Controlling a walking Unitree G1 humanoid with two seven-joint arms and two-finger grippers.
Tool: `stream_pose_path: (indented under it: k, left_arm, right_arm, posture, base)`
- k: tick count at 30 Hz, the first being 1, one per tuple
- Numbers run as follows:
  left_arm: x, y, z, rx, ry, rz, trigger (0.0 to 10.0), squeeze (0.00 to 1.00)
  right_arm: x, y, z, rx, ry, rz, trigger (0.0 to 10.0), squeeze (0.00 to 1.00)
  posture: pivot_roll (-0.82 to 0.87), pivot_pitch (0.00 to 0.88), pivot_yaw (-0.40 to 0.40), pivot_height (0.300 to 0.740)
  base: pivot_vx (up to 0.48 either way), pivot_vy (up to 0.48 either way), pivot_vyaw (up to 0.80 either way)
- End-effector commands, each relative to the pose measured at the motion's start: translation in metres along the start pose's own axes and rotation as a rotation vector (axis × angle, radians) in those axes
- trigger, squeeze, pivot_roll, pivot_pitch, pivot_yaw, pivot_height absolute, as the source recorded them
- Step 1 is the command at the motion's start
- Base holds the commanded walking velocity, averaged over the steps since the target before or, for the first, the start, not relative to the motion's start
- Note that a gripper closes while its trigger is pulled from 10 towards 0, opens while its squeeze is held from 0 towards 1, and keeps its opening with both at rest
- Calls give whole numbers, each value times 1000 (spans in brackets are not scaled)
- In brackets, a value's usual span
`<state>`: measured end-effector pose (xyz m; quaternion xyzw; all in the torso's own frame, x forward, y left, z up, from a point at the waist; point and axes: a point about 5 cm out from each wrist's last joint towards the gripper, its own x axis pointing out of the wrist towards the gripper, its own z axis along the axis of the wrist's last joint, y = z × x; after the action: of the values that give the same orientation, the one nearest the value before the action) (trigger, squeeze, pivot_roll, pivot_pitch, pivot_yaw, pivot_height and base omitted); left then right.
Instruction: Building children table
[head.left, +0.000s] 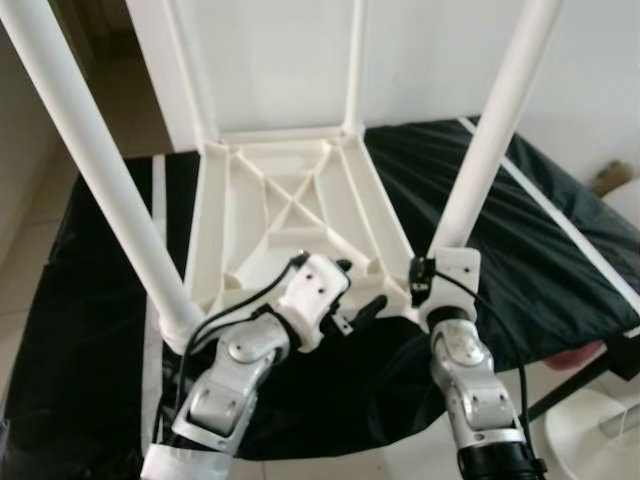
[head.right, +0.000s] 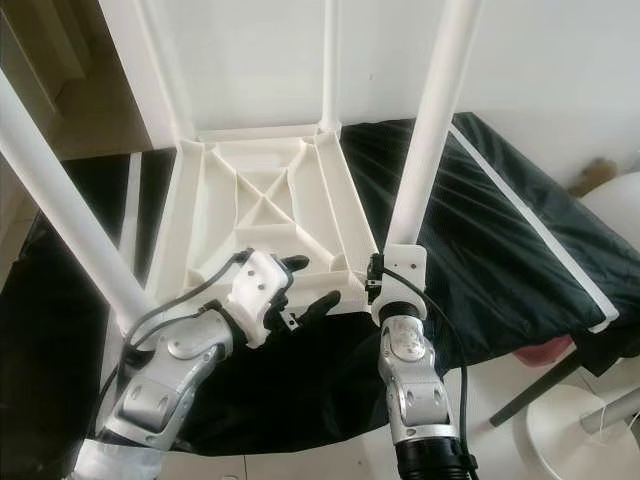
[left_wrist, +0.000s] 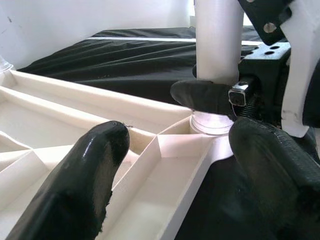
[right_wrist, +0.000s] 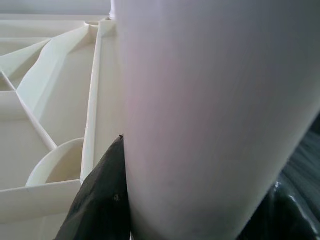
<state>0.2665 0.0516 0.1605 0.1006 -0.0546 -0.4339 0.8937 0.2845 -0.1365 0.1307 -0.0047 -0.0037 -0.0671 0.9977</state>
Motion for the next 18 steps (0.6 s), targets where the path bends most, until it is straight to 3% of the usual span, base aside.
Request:
stream_pose_path:
  k: [1,8,10,18]
  left_arm:
    - [1,1,0,4,-4,14,10000,0]
    - [1,4,3,-5,-15,16,10000,0]
    - [2,4,5,-5,-32,18,10000,0]
    - [3,5,7,-12,-42,20,10000,0]
  right_arm:
    - [-5,-1,-6,20,17,21,10000,1000]
    - [-8,-5,5,43,-58,95,10000,1000]
    - [-11,-18,11,14,-120,191,10000,1000]
    - [-12,-39,7,14,-129,301,10000,1000]
  posture:
    - [0,0,-6,740]
    - [-3,0,-9,740]
    - [-4,0,-20,740]
    - [-4,0,-21,740]
  base:
    - [0,0,0]
    - [0,0,0]
    - [0,0,0]
    - [0,0,0]
